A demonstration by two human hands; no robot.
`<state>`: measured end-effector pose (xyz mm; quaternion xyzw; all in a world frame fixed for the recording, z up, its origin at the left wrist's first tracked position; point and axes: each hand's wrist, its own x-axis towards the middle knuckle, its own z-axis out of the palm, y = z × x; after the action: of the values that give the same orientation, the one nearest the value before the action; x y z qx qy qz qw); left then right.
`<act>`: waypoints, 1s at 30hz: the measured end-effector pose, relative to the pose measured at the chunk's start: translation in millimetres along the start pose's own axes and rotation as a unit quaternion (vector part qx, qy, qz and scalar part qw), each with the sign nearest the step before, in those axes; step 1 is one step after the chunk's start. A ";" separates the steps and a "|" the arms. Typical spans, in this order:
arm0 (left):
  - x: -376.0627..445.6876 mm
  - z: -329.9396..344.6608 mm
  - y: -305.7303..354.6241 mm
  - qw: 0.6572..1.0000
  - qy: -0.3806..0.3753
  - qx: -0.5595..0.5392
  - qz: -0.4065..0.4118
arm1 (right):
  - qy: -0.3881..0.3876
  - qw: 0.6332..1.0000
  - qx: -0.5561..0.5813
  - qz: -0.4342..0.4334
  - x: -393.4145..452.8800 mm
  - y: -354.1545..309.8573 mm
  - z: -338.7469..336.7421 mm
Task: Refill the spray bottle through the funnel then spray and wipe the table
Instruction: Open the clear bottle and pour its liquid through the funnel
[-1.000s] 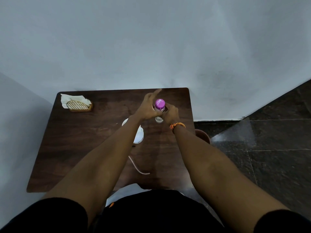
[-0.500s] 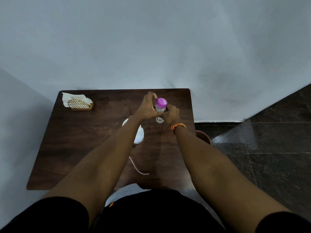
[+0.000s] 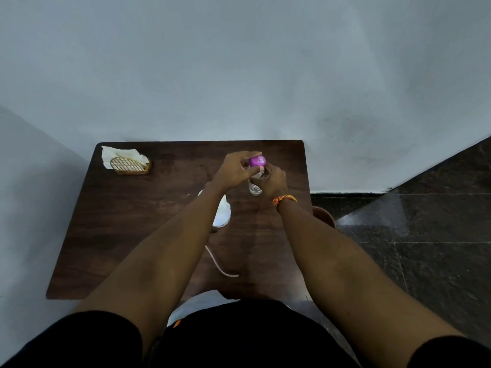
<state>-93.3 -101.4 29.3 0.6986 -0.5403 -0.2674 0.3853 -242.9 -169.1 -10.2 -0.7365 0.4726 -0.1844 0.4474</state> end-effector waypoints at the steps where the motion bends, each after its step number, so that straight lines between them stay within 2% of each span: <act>1: 1.8 -3.3 0.6 1.000 0.009 0.003 0.001 | 0.000 1.000 0.002 -0.001 0.7 -0.4 2.0; 6: 19.9 -36.3 -14.5 0.995 0.093 -0.011 -0.037 | 0.004 1.000 0.004 -0.022 7.2 3.4 12.9; 8: 22.5 -59.0 -37.6 0.993 0.100 0.011 -0.063 | 0.006 0.999 0.004 -0.034 10.5 4.8 17.0; 13: 1.2 -99.6 -111.4 0.989 0.003 0.124 -0.086 | 0.006 0.999 0.018 -0.044 19.1 -0.9 32.6; 19: -22.1 -95.6 -165.4 0.978 -0.089 0.140 -0.129 | 0.012 0.999 0.035 -0.035 29.4 -11.2 51.5; 30: -27.4 -50.7 -192.3 0.977 -0.107 0.088 -0.162 | 0.007 1.000 0.012 0.027 26.8 8.7 83.6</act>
<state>44.8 -39.5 -102.6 0.7755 -0.4792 -0.3508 0.2142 -176.5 -153.0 -66.0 -0.7170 0.4930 -0.1831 0.4576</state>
